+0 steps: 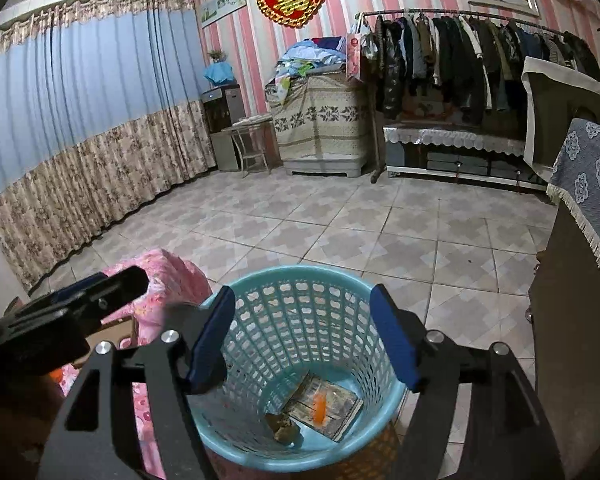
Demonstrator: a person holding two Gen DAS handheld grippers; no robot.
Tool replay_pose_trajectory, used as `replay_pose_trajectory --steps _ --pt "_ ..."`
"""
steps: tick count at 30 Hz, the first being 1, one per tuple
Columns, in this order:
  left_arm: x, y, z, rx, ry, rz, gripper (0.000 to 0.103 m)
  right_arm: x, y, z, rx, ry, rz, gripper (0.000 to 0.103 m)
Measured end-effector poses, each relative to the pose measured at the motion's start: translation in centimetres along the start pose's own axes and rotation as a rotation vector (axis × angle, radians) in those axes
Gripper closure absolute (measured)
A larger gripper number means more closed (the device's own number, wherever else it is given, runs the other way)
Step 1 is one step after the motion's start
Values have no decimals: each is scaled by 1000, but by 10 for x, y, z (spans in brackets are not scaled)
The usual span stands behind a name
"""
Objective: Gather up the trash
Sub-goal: 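Carry pot and orange bowl over the blue basket and open both tools, then bring both tools back over the table, then grasp the beige cloth with the right tool and lift it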
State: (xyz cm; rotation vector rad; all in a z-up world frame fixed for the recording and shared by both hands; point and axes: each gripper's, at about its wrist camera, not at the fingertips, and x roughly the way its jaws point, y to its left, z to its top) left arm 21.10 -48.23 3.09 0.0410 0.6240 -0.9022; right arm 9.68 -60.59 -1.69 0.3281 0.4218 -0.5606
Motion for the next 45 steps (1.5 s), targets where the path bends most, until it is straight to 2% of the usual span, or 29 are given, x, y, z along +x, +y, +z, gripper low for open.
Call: replay_pose_trajectory --steps 8,13,17,19,23,25,27,29,31,34,36,40,43,45 --pt "-19 17 2 -3 -32 49 26 -5 6 4 1 -15 22 34" --pt "-59 53 -1 -17 -47 146 26 -10 23 7 -21 -32 53 34" --pt "-105 91 -6 -33 -65 226 26 -14 57 9 -70 -38 100 34" --pt "-139 122 -10 -78 -88 282 18 -17 83 11 -97 -46 138 33" --pt "-207 183 -25 -118 -124 437 16 -25 138 11 -152 -72 202 29" --pt "-245 226 -37 -147 -142 567 10 -24 169 3 -118 -66 271 27" --pt "-272 265 -53 -217 -158 608 10 -18 208 -11 -95 -23 382 27" --pt "-287 293 -68 -269 -169 641 10 -14 250 -29 -153 21 432 27" --pt "-296 319 -88 -312 -134 692 11 -17 301 -56 -298 39 479 27" --pt "-303 340 -105 -344 -106 701 11 -10 364 -98 -463 105 544 27" --pt "-300 350 -108 -347 -88 697 11 -1 390 -111 -506 151 564 27" --pt "-297 360 -114 -369 -90 671 11 21 427 -119 -497 211 609 27" --pt "-288 365 -118 -374 -71 673 11 38 452 -130 -508 246 597 30" --pt "-281 366 -121 -366 -44 692 11 54 463 -137 -506 294 599 40"
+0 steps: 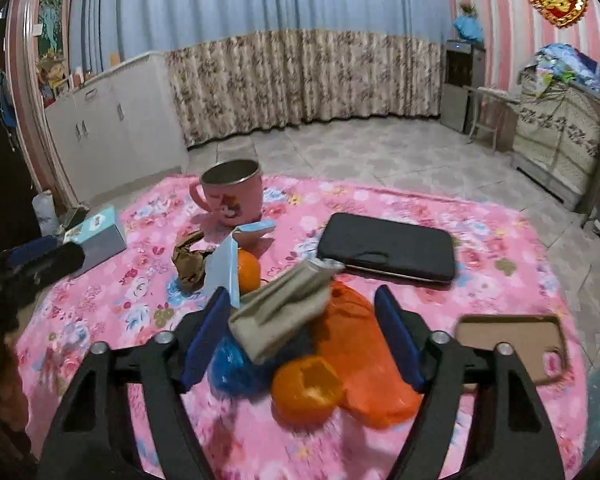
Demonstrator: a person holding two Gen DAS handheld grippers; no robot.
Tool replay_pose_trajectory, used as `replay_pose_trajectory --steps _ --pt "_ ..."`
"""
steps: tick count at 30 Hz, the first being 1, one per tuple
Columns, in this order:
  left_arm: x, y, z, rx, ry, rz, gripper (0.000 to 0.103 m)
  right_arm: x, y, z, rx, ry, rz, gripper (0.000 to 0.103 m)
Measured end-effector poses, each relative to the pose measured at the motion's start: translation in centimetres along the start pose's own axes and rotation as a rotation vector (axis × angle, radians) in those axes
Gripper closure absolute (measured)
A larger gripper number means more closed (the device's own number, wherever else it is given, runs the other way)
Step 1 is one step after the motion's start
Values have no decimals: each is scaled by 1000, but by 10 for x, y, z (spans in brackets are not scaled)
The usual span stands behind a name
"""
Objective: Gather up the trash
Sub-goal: 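Grasp the beige cloth with the right tool and lift it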
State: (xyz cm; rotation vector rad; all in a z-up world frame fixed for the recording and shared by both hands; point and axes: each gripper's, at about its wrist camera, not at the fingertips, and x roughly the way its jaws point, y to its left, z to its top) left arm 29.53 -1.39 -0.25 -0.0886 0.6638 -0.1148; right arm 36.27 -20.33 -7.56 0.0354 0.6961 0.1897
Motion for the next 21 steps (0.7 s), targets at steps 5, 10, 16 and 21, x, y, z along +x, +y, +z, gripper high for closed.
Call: replay_pose_trajectory --steps 5,10,16,21 --pt "13 -6 -2 21 27 1 11 22 -8 -4 62 62 89 78" --pt "29 -29 -7 35 42 -49 11 -22 -34 3 116 -82 62 92" --pt "49 -64 -5 62 60 -91 11 -52 -70 6 202 -157 53 92" --pt "68 -91 -9 106 72 -51 13 -59 -83 6 231 -164 66 92"
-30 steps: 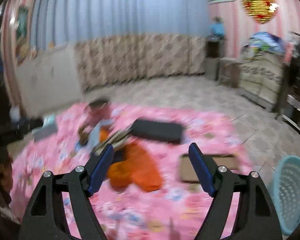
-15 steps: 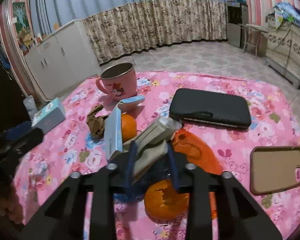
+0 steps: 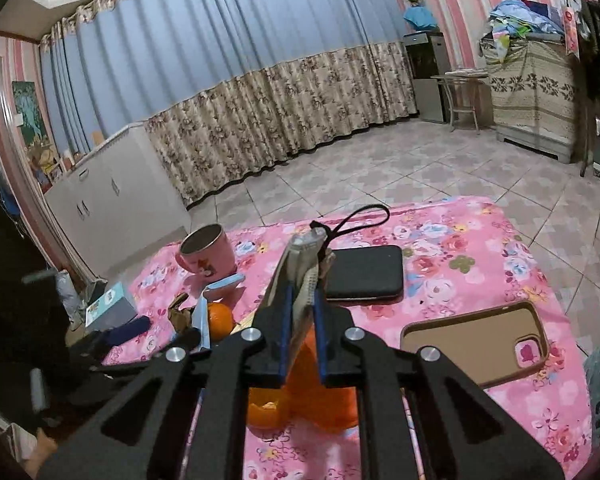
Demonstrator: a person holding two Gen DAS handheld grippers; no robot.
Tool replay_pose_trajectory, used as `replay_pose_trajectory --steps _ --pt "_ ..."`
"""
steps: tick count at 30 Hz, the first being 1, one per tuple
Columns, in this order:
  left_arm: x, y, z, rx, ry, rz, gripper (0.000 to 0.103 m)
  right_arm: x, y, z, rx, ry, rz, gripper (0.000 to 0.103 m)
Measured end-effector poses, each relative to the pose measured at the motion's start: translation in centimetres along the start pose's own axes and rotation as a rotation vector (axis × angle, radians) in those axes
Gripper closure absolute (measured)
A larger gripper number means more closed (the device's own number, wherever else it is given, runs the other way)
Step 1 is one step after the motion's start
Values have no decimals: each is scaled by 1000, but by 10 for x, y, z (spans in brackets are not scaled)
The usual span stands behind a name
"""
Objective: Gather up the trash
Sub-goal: 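Grasp the beige cloth with the right tool and lift it, then grasp the white barcode card with the left tool while the right tool holds the beige cloth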
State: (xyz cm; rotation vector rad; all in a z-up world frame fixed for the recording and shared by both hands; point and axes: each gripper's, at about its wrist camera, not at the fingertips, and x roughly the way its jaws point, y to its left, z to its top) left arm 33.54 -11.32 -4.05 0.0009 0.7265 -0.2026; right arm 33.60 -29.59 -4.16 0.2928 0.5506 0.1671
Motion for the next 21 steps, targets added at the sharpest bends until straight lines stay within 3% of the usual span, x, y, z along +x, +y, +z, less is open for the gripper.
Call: replay_pose_trajectory --steps 4,8,13,21 --pt "14 -3 -6 21 48 48 37 -5 -3 4 21 -5 23 92" --pt "19 -1 -8 27 67 63 47 -8 -1 4 12 -6 29 92" --pt "9 5 -5 15 44 46 86 -12 -5 4 25 -4 44 92" --pt "-38 20 1 -29 -85 38 95 -34 -12 4 17 -41 26 92"
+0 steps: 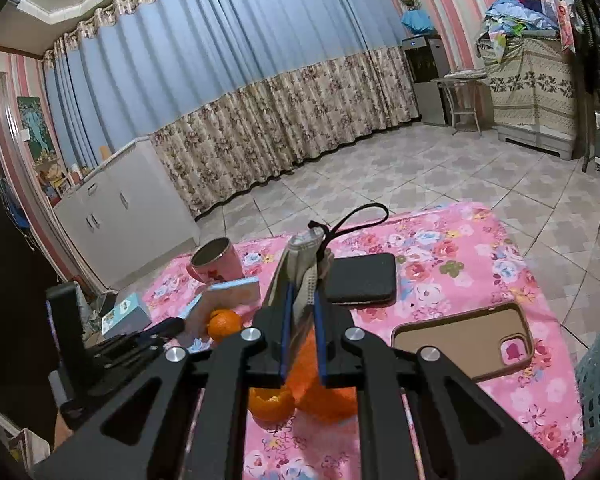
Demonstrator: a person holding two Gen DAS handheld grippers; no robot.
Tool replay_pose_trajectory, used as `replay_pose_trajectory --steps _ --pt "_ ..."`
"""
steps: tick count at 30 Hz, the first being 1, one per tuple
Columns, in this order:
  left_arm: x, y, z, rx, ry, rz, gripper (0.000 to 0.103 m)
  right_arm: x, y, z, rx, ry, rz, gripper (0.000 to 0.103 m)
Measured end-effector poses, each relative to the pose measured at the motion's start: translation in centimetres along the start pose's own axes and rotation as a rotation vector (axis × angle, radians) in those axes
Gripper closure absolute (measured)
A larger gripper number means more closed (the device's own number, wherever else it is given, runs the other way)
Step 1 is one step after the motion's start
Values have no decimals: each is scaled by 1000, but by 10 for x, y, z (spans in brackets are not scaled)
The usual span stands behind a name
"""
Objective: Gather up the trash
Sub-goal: 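Grasp the white barcode card with the left tool while the right tool holds the beige cloth, then carry card and cloth over the blue basket and open both tools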
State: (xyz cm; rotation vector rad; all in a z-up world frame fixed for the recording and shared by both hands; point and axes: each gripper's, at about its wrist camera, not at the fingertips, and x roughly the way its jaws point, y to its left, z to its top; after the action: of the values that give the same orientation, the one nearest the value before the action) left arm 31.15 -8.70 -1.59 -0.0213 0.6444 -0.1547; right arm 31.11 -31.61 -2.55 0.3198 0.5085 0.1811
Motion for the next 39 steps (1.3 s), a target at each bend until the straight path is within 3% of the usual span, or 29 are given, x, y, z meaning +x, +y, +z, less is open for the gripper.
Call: replay_pose_trajectory --steps 15,29,34,39 --pt "-52 13 11 -71 -121 -74 96 -17 12 -4 -53 -18 12 92" --pt "-75 17 18 -66 -185 -44 96 -30 11 -2 -91 -37 -10 92" --pt "-86 -2 28 -37 -205 -76 96 -58 1 7 -117 -82 -57 92" --pt "-103 -60 43 13 -236 -158 96 -99 -36 9 -87 -120 -121 92"
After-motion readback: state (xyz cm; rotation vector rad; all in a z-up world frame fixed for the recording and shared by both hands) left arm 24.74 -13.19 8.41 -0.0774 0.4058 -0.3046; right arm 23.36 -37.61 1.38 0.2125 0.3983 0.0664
